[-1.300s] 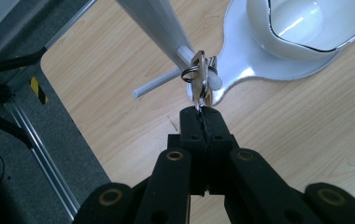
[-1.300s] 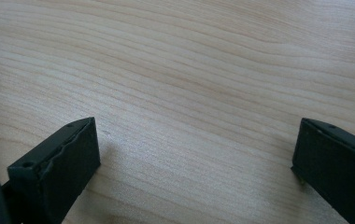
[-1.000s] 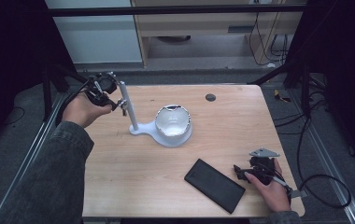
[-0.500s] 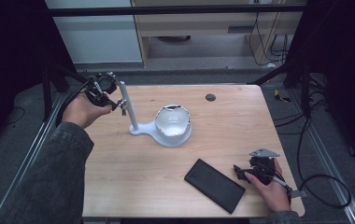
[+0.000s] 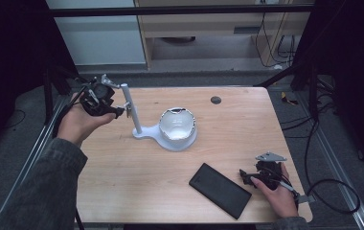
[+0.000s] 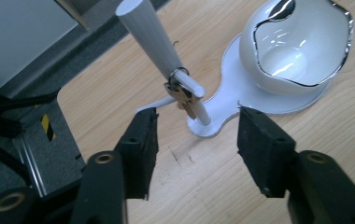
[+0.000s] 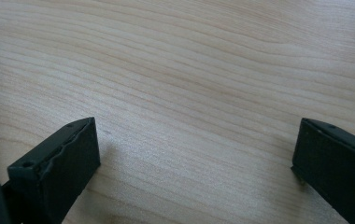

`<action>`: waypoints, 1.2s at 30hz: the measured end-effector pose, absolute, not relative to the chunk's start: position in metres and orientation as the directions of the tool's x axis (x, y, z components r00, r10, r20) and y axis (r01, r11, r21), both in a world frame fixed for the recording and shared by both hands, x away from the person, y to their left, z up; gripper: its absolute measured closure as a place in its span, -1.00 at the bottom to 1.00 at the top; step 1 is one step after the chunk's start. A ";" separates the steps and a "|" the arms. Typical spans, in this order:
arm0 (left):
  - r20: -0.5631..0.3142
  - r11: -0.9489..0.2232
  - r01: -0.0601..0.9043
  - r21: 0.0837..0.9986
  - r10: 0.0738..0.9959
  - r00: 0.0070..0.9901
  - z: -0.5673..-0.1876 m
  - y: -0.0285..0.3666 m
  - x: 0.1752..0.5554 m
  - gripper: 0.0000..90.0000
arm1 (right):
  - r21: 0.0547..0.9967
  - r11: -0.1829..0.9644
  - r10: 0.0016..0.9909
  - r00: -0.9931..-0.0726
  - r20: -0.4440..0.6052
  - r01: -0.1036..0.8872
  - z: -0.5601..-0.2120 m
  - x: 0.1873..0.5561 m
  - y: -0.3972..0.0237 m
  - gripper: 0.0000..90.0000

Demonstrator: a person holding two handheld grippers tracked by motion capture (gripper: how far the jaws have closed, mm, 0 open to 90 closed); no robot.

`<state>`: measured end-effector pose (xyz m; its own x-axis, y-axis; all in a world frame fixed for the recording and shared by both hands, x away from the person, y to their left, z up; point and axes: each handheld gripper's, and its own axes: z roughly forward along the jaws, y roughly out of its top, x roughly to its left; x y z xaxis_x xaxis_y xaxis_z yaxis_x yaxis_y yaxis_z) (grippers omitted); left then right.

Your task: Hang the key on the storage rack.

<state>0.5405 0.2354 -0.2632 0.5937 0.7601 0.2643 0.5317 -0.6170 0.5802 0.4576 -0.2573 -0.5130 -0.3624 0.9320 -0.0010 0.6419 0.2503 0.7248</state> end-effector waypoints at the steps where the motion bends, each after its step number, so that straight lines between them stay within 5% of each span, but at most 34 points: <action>1: 0.262 -0.615 0.519 0.594 0.758 0.597 -0.265 0.235 0.535 -0.07 | 0.723 0.244 0.933 -0.360 0.007 0.646 -0.513 0.457 -0.257 -0.98; 8: 0.247 -0.614 0.435 0.659 0.722 0.646 -0.295 0.224 0.491 -0.36 | 0.724 0.245 0.933 -0.361 0.007 0.646 -0.513 0.457 -0.257 -0.98; 9: 0.481 -0.811 0.209 0.547 0.508 0.714 -0.287 0.231 0.501 -0.39 | 0.724 0.246 0.933 -0.361 0.004 0.644 -0.513 0.457 -0.257 -0.98; 12: 0.495 -0.850 0.101 0.517 0.393 0.775 -0.301 0.224 0.497 -0.47 | 0.725 0.253 0.929 -0.371 0.004 0.641 -0.512 0.457 -0.257 -0.92; 16: 0.463 -0.820 0.128 0.557 0.435 0.772 -0.329 0.211 0.482 -0.49 | 0.747 0.271 0.924 -0.383 -0.024 0.607 -0.507 0.455 -0.255 -0.87; 36: 0.371 -0.799 0.054 0.599 0.336 0.865 -0.406 0.163 0.485 -0.20 | 0.778 0.282 0.922 -0.382 -0.058 0.562 -0.498 0.449 -0.256 -0.80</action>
